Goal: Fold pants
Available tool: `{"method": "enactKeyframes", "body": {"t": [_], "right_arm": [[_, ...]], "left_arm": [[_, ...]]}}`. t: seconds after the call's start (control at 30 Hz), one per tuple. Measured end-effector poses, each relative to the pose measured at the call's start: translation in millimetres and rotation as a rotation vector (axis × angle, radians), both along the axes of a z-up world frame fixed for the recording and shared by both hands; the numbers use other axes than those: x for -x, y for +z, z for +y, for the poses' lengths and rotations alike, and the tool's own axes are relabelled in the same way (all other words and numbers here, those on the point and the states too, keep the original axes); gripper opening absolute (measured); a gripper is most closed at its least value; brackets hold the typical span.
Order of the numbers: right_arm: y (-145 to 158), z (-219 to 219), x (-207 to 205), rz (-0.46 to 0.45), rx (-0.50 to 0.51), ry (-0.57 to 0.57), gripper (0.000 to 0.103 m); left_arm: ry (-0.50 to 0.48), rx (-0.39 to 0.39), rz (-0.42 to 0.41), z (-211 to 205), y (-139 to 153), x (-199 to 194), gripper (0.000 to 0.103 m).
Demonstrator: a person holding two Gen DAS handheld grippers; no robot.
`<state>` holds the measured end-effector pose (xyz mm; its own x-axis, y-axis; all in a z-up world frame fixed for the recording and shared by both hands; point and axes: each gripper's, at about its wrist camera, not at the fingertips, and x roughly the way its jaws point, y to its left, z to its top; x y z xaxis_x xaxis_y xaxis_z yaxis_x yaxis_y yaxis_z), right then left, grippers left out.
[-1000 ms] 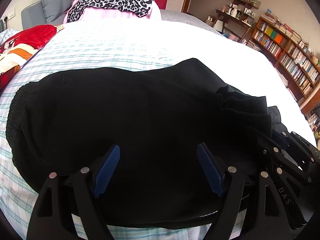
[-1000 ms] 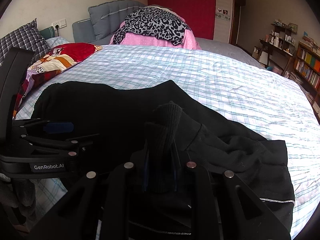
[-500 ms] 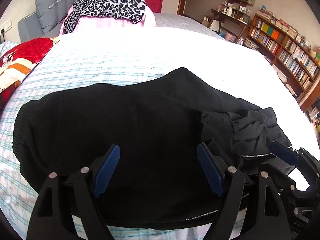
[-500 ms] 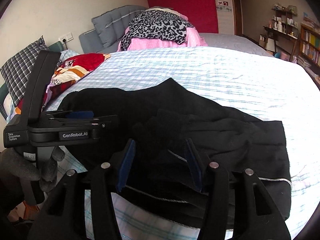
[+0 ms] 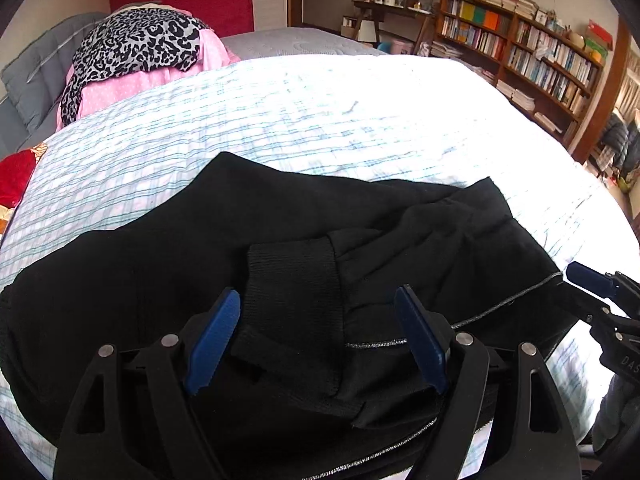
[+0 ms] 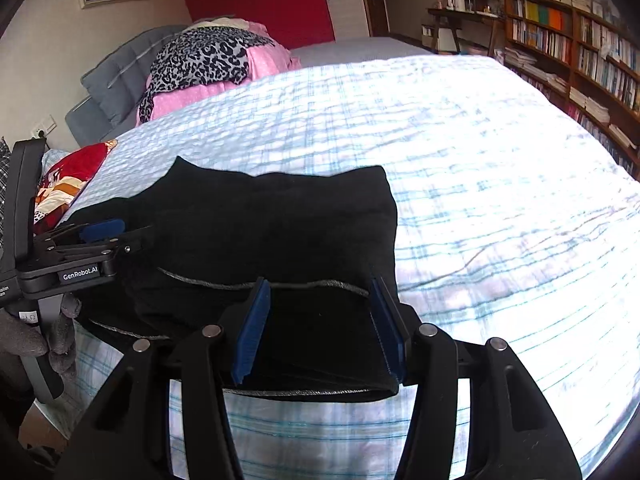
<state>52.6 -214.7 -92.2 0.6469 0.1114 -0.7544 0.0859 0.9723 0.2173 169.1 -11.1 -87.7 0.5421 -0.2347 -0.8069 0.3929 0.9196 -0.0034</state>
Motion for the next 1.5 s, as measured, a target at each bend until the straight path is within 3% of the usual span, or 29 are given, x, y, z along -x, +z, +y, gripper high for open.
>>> {"method": "enactKeyframes", "body": {"t": [0.13,0.23,0.33,0.47,0.57,0.67,0.77,0.9,0.97,1.07,1.17,1.3,1.5], "right_arm": [[-21,-2,10,0.064,-0.009,0.038,0.053],[-31,4,23,0.077,0.013,0.075,0.053],[-36,9,34,0.069,0.049,0.098,0.053],[-37,10,36,0.069,0.047,0.098,0.054],[-37,10,35,0.068,0.042,0.098,0.054],[-33,13,29,0.068,0.034,0.1,0.054],[-32,14,27,0.065,0.037,0.103,0.054],[-32,14,28,0.06,0.031,0.102,0.054],[-32,13,28,0.057,0.03,0.103,0.054],[-32,13,28,0.053,0.034,0.109,0.054],[-32,13,28,0.056,0.037,0.112,0.054],[-17,6,25,0.065,0.008,0.127,0.054],[27,-17,6,-0.003,-0.045,0.114,0.054]], "left_arm": [[0.022,-0.072,0.058,2,-36,-7,0.08],[0.049,-0.03,0.081,22,-51,-6,0.088],[0.052,-0.016,0.086,28,-54,-7,0.088],[0.07,-0.034,0.087,26,-49,-9,0.088],[0.089,-0.022,0.038,20,-28,-5,0.087],[0.02,-0.008,-0.038,1,-4,4,0.087],[-0.052,0.002,-0.046,-16,3,2,0.087],[-0.04,-0.058,-0.028,-25,-19,-15,0.086],[0.01,-0.119,0.011,-20,-40,-32,0.074],[0.058,-0.038,0.08,3,-58,-46,0.08],[0.061,-0.014,0.086,9,-60,-46,0.083],[0.077,0.015,0.108,15,-58,-44,0.086],[0.069,0.025,0.079,16,-42,-30,0.086]]}}
